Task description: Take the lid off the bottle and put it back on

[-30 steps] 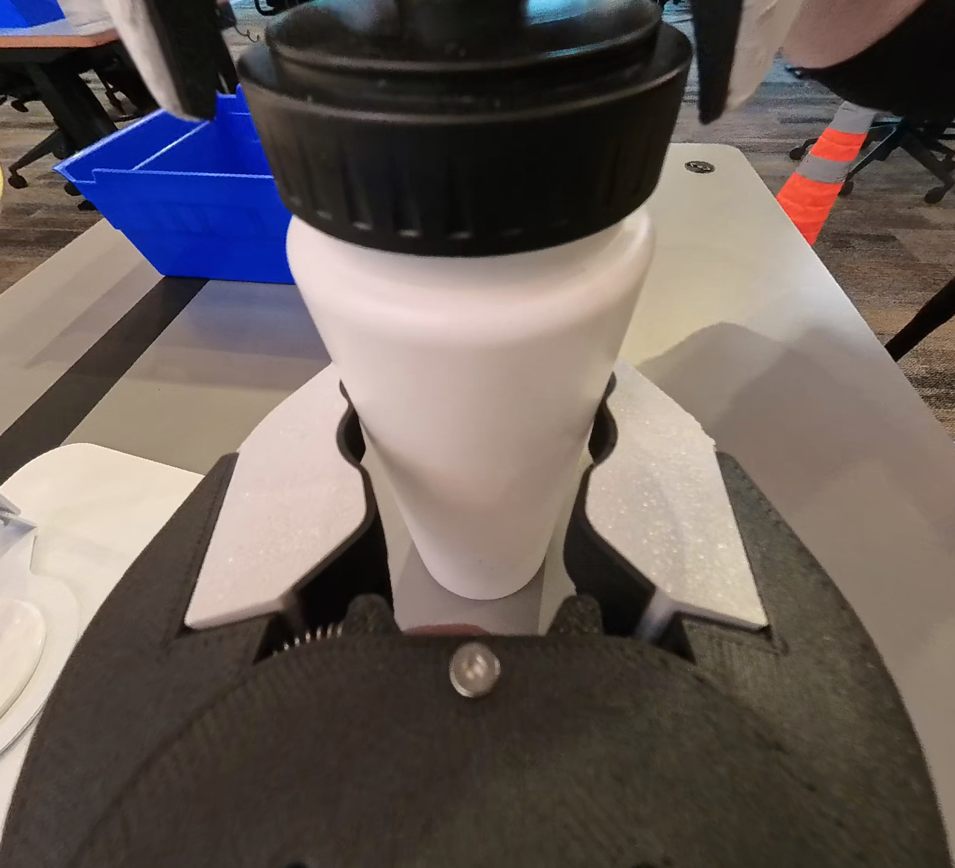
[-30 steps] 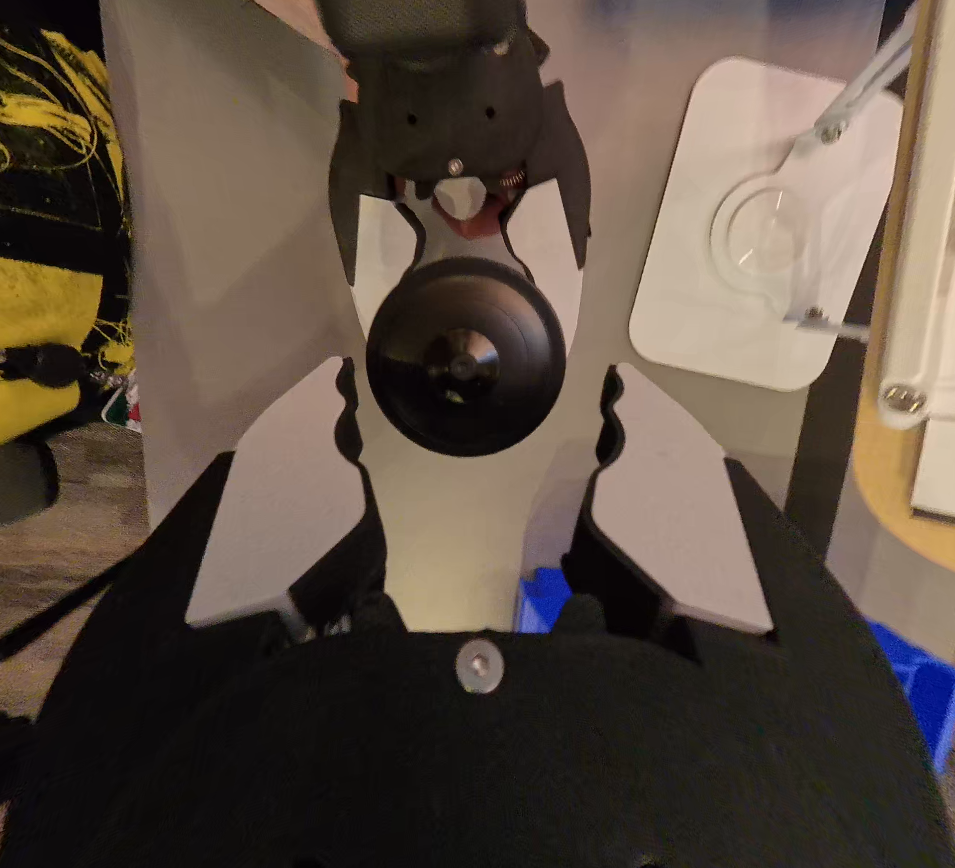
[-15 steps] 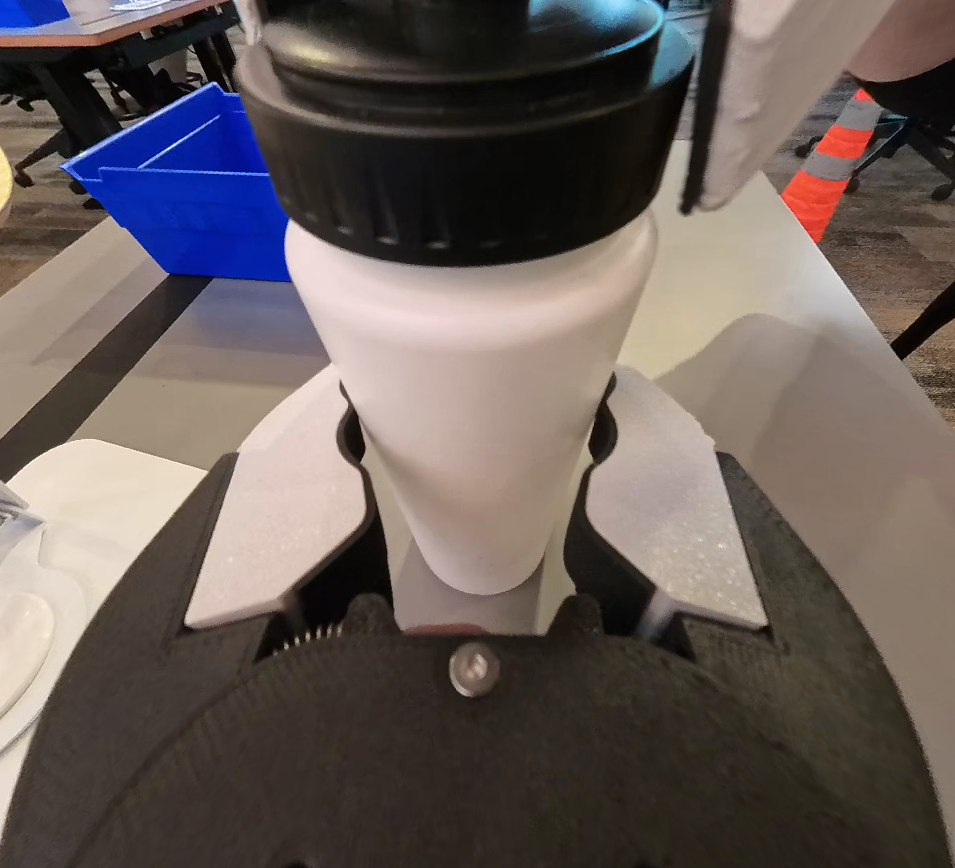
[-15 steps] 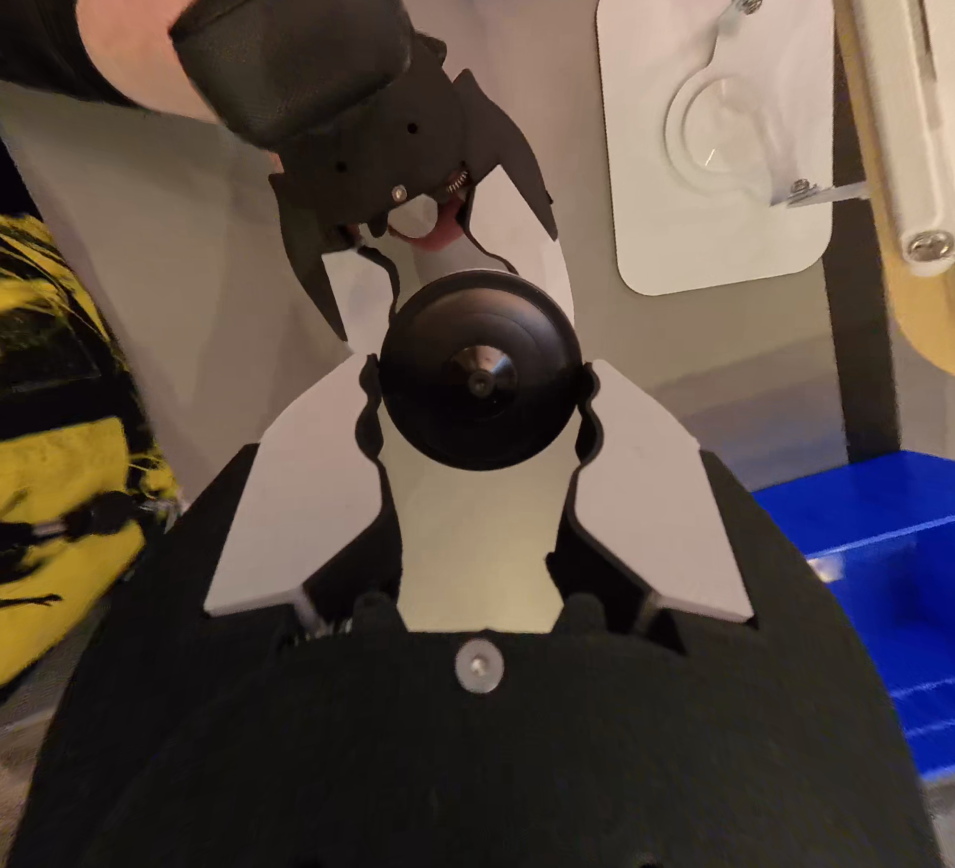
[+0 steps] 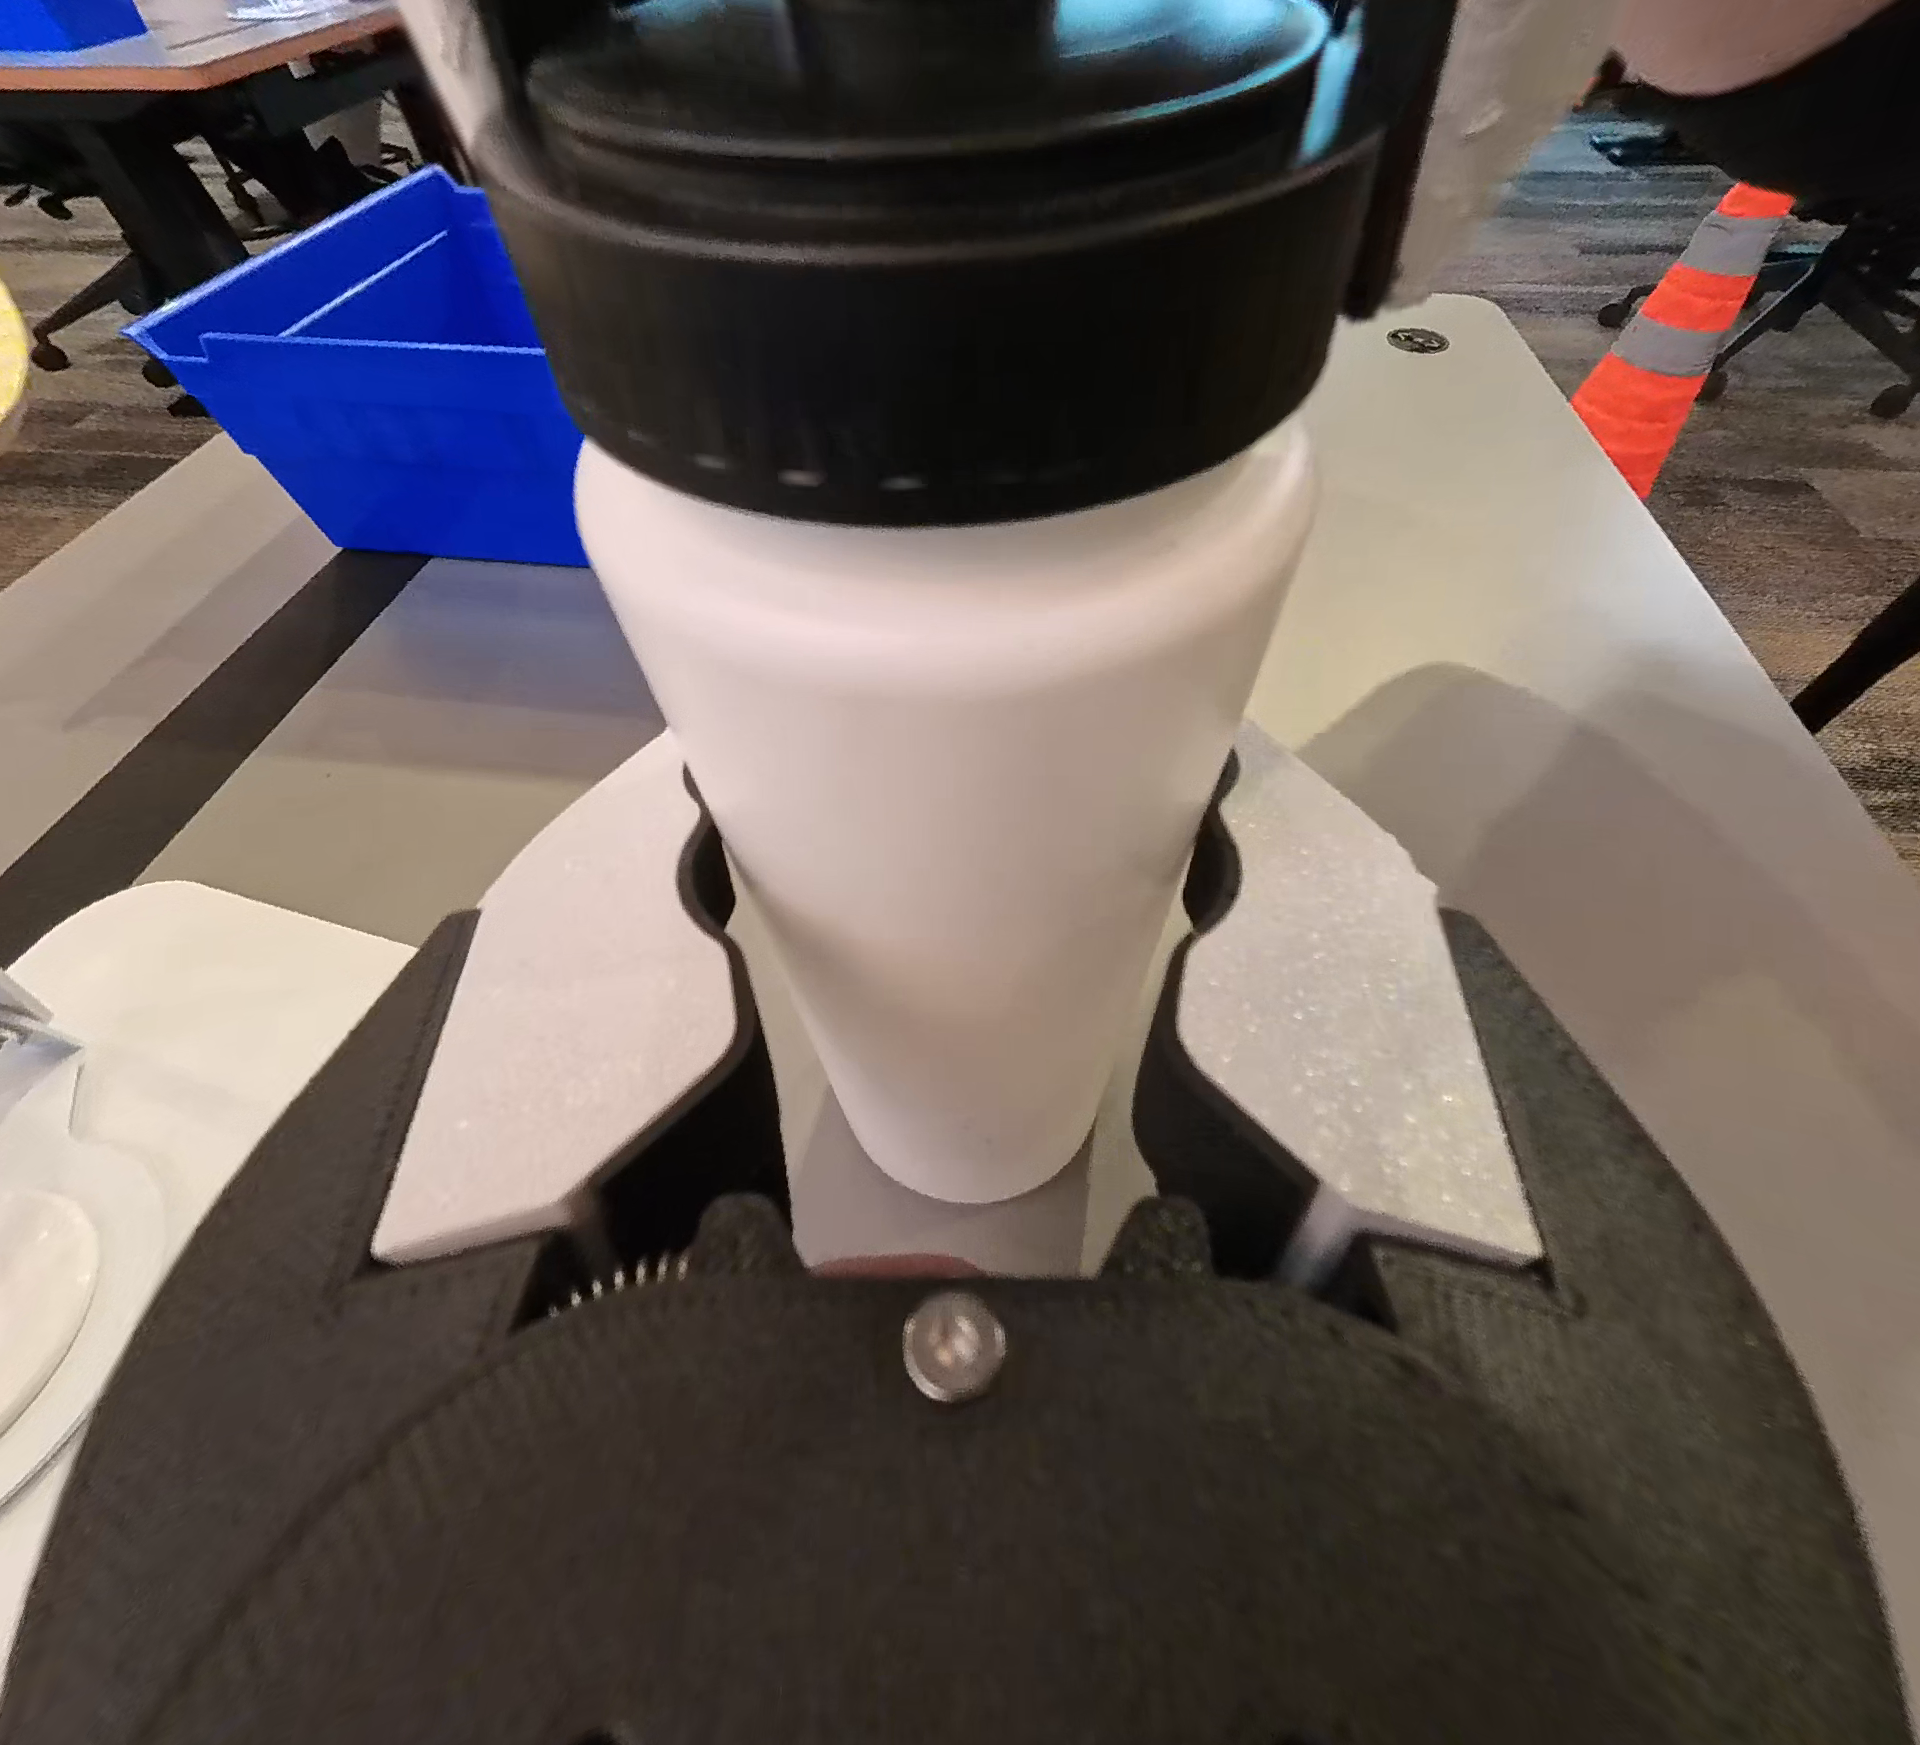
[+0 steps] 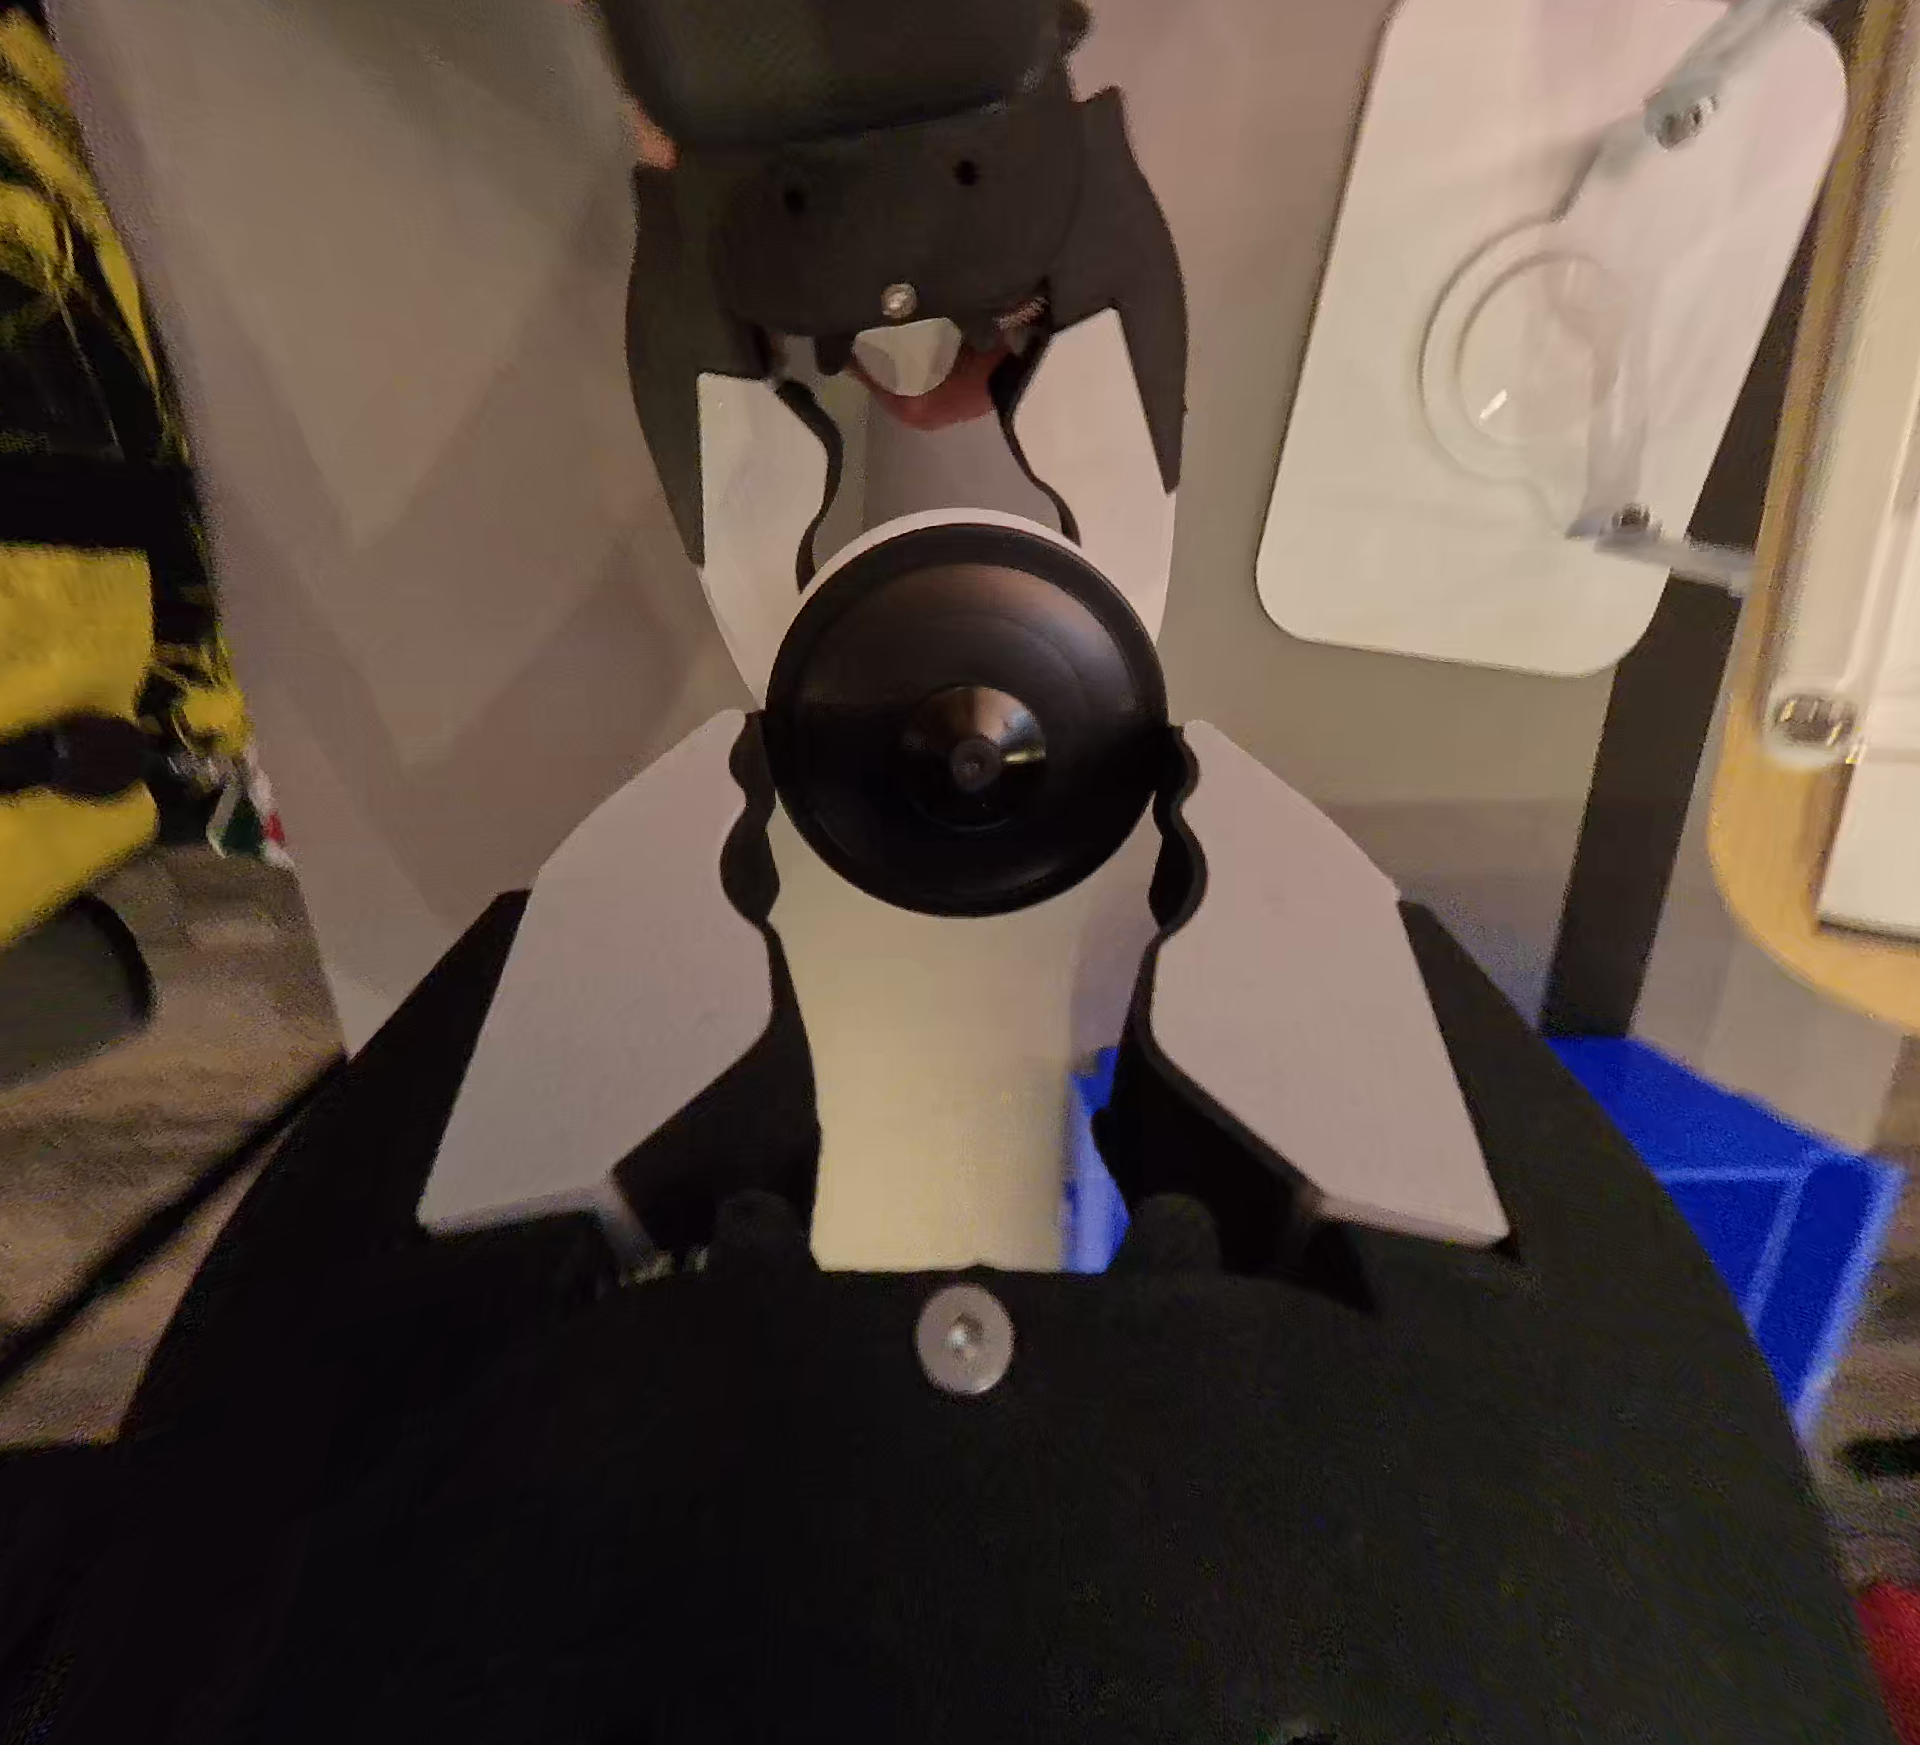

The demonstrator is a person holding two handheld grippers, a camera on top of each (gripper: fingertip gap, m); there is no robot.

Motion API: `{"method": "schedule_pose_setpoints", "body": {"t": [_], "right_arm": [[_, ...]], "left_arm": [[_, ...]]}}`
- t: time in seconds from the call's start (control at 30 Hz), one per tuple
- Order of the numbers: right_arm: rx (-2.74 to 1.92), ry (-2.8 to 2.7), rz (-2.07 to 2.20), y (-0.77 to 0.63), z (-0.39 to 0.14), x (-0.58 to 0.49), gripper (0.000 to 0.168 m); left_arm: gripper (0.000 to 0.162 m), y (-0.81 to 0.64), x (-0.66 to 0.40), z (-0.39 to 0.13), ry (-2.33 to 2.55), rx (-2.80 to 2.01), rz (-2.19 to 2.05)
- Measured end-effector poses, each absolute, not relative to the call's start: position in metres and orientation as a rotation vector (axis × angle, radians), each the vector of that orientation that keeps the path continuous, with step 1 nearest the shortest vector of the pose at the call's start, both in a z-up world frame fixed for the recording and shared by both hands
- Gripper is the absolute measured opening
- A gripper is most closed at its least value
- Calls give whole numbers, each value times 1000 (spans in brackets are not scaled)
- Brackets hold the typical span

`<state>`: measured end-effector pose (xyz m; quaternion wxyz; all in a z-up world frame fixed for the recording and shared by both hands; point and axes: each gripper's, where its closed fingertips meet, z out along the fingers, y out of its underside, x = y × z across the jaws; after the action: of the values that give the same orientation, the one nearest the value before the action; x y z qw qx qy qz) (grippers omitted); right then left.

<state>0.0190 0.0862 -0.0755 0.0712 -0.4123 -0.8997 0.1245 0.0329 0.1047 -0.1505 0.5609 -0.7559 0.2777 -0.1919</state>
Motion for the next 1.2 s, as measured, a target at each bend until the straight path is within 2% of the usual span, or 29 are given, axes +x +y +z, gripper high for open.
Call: {"method": "schedule_pose_setpoints", "body": {"t": [0.07, 0.17, 0.23, 0.3, 0.4, 0.57, 0.87, 0.97, 1.0, 1.03, 1.13, 1.2], "right_arm": [[-1468, -2574, 378, 87, -75, 19, 72], [-1538, -2443, 346, 84, -77, 18, 72], [-1470, -2485, 294, 86, -78, 22, 74], [-1363, -2572, 293, 85, -75, 24, 85], [-1129, -2684, 293, 86, -69, 20, 90], [-998, -2853, 305, 86, -74, 20, 70], [-1613, -2468, 293, 84, -75, 20, 71], [-1522, -2561, 297, 85, -77, 25, 76], [-1476, -2614, 298, 84, -77, 27, 90], [-1402, -2656, 293, 84, -76, 26, 98], [-1173, -2760, 247, 88, -73, 23, 96], [-1046, -2835, 221, 87, -75, 24, 84]], "left_arm": [[86, 105, 33, -150, 649, -1783, -456], [86, 104, 33, -151, 663, -1780, -449], [86, 104, 34, -151, 667, -1784, -446], [86, 104, 34, -151, 666, -1785, -445], [86, 105, 34, -151, 665, -1785, -446], [86, 105, 34, -151, 666, -1784, -447], [86, 105, 34, -151, 669, -1782, -448], [86, 105, 36, -151, 674, -1785, -447], [86, 105, 36, -151, 676, -1785, -446], [86, 105, 37, -151, 677, -1785, -446], [86, 105, 37, -151, 678, -1784, -448], [86, 105, 37, -151, 678, -1783, -449]]}}
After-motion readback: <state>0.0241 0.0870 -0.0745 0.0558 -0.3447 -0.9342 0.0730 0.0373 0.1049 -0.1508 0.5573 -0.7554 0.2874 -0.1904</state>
